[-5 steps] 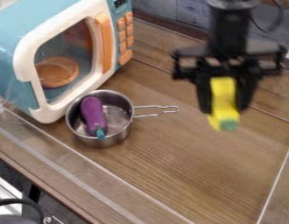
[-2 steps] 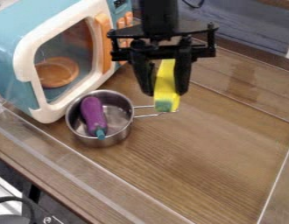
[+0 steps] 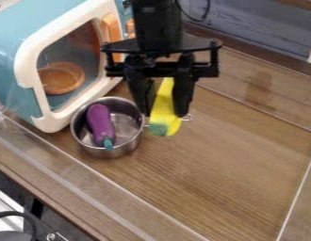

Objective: Put the banana in the silver pot

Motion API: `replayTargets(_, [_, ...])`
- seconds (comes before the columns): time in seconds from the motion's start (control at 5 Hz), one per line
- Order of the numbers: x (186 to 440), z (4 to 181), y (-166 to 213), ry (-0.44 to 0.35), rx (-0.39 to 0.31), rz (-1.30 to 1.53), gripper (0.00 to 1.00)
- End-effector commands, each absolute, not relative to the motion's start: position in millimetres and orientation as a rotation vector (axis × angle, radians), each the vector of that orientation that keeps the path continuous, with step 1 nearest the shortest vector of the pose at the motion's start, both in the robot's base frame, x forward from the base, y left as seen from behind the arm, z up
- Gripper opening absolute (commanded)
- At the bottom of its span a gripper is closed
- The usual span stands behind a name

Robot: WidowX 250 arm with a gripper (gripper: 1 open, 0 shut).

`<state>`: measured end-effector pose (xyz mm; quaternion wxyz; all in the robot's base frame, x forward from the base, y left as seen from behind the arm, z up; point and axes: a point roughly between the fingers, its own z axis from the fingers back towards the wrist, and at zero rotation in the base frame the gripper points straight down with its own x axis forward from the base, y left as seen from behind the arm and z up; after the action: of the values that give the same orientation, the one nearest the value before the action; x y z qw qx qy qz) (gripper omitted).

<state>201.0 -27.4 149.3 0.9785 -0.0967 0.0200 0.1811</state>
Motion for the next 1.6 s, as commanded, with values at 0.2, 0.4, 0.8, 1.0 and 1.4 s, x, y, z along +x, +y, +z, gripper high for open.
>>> replayTargets(0.2, [210.8, 164.3, -17.4, 0.001, -0.200, 0.366, 0.00])
replayTargets(0.4, [210.3, 168.7, -15.3, -0.005, -0.200, 0.383, 0.00])
replayTargets(0.8, [210.4, 172.7, -9.6, -0.016, -0.198, 0.401, 0.00])
replayTargets(1.0, [210.1, 173.2, -6.8, -0.019, -0.197, 0.406, 0.00])
replayTargets(1.4, [211.7, 132.2, -2.3, -0.032, -0.196, 0.439, 0.00])
